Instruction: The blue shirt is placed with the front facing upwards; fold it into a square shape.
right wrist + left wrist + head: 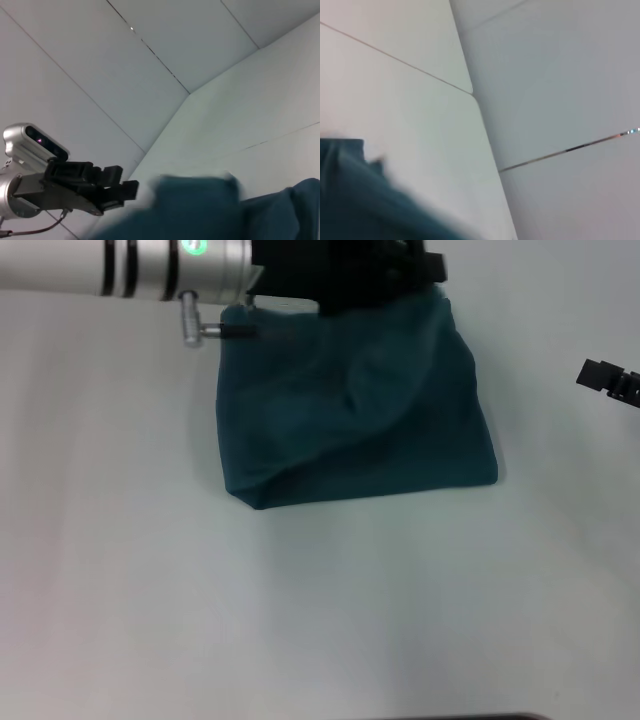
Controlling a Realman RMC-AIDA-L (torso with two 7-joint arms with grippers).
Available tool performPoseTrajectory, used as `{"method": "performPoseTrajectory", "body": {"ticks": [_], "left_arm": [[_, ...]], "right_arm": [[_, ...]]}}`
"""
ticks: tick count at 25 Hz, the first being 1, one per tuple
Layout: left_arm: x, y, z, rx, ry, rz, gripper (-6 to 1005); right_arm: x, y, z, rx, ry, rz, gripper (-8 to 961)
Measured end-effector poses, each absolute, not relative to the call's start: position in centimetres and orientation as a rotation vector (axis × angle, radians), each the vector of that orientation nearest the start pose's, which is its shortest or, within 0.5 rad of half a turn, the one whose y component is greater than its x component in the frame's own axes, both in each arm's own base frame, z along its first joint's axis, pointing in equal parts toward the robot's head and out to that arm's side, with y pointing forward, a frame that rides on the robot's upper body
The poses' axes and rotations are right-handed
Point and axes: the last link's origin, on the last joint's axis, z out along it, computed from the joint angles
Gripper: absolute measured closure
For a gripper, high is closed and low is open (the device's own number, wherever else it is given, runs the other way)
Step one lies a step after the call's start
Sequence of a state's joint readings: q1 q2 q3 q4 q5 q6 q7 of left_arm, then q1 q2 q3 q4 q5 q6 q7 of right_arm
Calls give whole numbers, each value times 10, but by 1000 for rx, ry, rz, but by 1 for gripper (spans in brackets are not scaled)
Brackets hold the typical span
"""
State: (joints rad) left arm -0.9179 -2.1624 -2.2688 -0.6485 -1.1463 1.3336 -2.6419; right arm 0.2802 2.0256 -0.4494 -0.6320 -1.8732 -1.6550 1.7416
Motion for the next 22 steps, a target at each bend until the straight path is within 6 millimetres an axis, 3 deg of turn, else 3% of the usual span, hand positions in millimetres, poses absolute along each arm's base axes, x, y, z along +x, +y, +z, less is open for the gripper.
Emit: {"method": "performPoseTrajectory", "body": {"ticks": [7, 13, 15, 22], "left_arm": [[-106, 409, -57, -2454, -1910, -771, 593], [-122, 408, -27, -2424, -1870, -902, 348], [-136, 403, -11, -2417, -1854, -925, 267], [-209, 369, 29, -2400, -1824, -894, 168]], "right_arm": [[344, 263, 60, -2164, 1356, 1055, 54], [344, 264, 60, -2165, 1357, 1057, 53], [344, 265, 61, -2166, 1362, 1054, 53], [344, 272, 65, -2189, 1417, 1008, 53]]}}
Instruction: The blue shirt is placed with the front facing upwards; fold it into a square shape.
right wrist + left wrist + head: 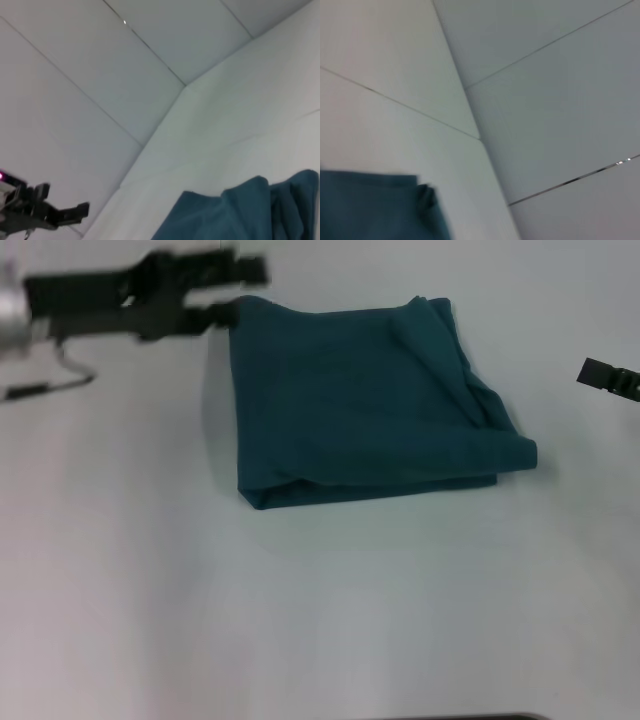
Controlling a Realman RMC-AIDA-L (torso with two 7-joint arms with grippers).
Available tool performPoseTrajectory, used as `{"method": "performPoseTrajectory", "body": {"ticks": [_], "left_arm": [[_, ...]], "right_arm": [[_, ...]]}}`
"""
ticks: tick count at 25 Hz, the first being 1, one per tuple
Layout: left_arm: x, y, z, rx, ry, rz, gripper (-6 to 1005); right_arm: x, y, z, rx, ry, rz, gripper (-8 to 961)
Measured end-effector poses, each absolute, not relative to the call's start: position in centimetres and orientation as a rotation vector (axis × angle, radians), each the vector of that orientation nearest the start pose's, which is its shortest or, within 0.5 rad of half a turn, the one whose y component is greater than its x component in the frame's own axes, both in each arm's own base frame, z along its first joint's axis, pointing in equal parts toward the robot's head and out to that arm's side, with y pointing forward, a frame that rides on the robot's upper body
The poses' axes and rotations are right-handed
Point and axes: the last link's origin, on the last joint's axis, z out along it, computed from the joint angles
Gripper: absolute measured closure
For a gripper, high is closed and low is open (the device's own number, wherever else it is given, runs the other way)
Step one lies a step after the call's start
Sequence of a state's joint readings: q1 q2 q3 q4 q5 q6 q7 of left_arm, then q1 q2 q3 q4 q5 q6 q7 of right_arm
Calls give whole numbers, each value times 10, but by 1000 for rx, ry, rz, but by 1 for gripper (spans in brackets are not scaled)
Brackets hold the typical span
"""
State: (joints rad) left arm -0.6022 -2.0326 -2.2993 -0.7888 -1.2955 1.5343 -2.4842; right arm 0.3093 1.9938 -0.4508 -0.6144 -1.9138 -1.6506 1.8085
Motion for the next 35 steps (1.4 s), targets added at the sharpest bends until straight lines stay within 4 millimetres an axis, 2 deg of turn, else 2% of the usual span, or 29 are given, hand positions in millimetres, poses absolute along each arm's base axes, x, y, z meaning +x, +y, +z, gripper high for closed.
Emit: {"method": "performPoseTrajectory", "body": {"ticks": [2, 5, 10, 14, 19, 24, 30, 35], "left_arm": [[-230, 354, 33, -2394, -1802, -884, 139], [-251, 337, 36, -2392, -1753, -886, 113], [-271, 317, 31, -2415, -1722, -840, 124], [-282, 305, 25, -2412, -1757, -773, 129], [-287, 298, 12, -2347, -1893, -758, 131], [-292, 306, -6, -2136, -2096, -720, 132], [-287, 317, -26, -2057, -2161, -727, 135], [-268, 315, -17, -2123, -2182, -899, 137]], "right_arm": [[343, 277, 67, -2214, 1446, 966, 53], [341, 288, 73, -2253, 1510, 878, 53], [328, 320, 97, -2255, 1677, 684, 54], [309, 350, 111, -2251, 1711, 465, 54], [273, 380, 112, -2288, 1680, 241, 54], [244, 398, 113, -2298, 1653, 218, 54], [236, 403, 115, -2289, 1659, 228, 53], [243, 399, 117, -2270, 1677, 229, 53]]}}
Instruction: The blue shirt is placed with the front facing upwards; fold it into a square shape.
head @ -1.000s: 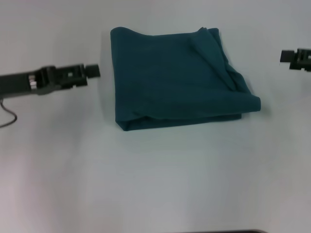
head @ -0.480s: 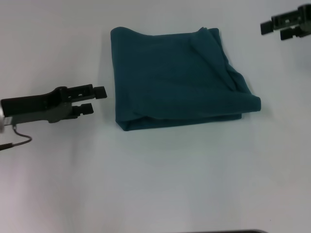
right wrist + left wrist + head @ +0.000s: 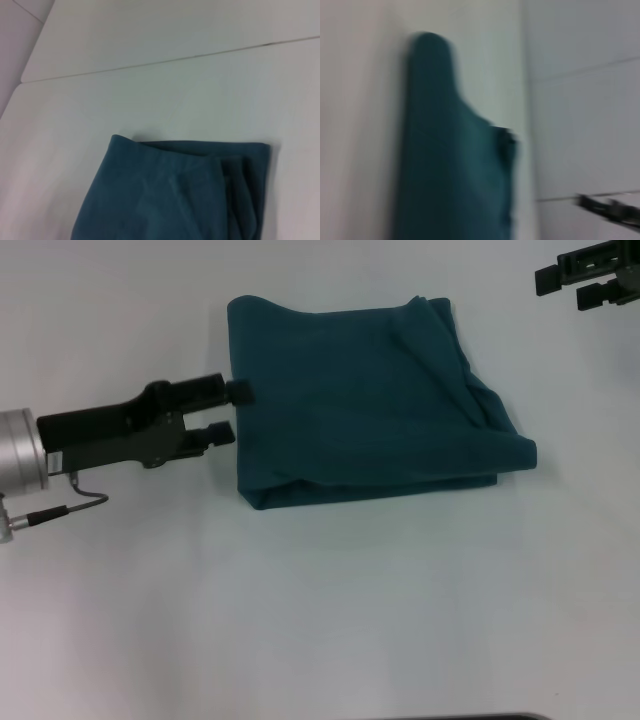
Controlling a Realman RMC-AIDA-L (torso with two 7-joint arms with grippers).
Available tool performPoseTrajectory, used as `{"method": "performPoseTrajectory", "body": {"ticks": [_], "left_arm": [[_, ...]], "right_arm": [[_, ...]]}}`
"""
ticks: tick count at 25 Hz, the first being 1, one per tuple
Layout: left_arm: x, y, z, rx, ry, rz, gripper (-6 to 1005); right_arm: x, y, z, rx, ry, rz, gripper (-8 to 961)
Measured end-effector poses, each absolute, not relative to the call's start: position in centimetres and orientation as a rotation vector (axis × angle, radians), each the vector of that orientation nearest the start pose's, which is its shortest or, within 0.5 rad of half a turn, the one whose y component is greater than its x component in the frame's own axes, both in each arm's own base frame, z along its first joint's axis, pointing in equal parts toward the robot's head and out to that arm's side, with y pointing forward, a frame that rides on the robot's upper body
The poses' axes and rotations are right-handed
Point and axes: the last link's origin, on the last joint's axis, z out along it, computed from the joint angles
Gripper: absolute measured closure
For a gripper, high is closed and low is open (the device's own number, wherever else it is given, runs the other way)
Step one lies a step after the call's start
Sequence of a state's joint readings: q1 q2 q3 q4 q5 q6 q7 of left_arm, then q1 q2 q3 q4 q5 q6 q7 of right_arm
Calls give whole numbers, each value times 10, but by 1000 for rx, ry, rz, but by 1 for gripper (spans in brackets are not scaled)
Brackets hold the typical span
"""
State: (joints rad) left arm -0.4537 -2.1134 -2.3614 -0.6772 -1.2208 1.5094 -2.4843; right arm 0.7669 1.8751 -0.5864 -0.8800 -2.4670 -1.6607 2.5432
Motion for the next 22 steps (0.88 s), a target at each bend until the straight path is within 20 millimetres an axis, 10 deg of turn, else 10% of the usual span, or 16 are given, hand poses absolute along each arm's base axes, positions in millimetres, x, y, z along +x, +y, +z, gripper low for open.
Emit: {"method": "performPoseTrajectory", "body": {"ticks": [14, 22], "left_arm": [[-253, 306, -76, 1986, 2167, 748, 190], [-265, 309, -60, 2000, 2200, 704, 189]], "right_arm": [[247, 397, 119, -2262, 1678, 226, 53], [251, 395, 121, -2252, 1682, 220, 54]]}}
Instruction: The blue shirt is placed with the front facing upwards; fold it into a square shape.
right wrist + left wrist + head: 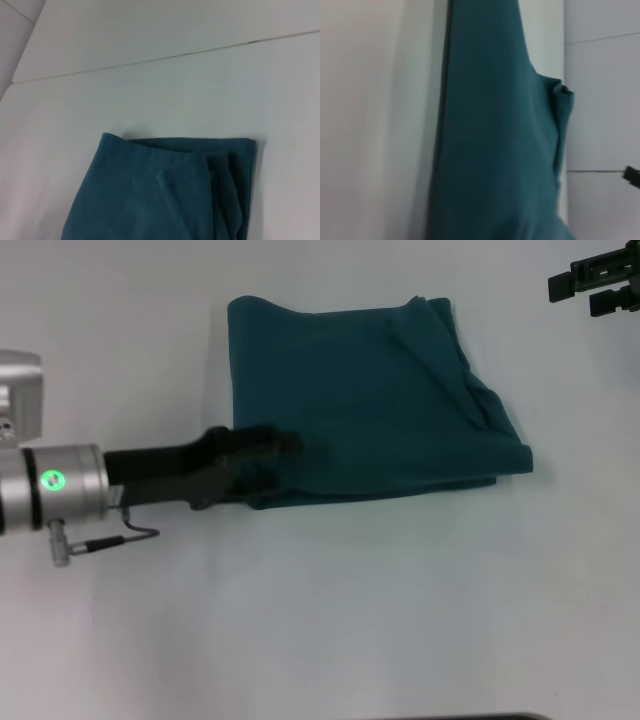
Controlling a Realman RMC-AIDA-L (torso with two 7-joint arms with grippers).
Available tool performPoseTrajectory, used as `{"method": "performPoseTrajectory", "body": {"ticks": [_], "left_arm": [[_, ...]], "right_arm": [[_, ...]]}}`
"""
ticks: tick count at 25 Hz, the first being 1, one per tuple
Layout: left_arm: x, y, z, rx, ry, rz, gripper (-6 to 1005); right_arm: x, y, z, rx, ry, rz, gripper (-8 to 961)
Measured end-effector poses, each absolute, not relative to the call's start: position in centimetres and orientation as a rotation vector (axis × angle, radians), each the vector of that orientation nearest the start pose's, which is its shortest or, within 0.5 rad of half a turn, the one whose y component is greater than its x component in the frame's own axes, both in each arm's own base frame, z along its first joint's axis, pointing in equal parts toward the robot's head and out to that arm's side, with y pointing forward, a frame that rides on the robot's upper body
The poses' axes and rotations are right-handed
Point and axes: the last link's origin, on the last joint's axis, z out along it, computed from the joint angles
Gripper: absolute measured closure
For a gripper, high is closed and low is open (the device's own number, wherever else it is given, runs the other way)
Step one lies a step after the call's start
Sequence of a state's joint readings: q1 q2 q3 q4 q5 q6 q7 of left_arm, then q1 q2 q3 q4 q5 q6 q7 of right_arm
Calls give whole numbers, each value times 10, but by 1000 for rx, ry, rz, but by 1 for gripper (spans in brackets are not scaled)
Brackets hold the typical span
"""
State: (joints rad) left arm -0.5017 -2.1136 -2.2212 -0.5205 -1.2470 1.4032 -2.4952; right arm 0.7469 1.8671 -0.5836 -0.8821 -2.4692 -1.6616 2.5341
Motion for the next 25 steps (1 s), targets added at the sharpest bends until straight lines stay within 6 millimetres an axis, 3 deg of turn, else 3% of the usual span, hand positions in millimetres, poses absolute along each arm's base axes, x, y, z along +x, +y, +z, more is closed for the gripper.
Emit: {"method": "performPoseTrajectory", "body": {"ticks": [4, 7, 14, 19, 25], "left_arm": [[-260, 309, -36, 1996, 2126, 840, 189], [-260, 310, -31, 1998, 2128, 863, 189], [-246, 328, -46, 2007, 2160, 916, 189], [-247, 340, -65, 2014, 2249, 882, 189], [-251, 337, -74, 2039, 2270, 809, 189]], "right_arm": [[251, 395, 121, -2255, 1683, 220, 54], [251, 394, 121, -2257, 1684, 221, 54], [250, 395, 121, -2257, 1682, 226, 53], [249, 395, 121, -2258, 1683, 226, 53], [250, 395, 121, -2256, 1689, 224, 53]]}}
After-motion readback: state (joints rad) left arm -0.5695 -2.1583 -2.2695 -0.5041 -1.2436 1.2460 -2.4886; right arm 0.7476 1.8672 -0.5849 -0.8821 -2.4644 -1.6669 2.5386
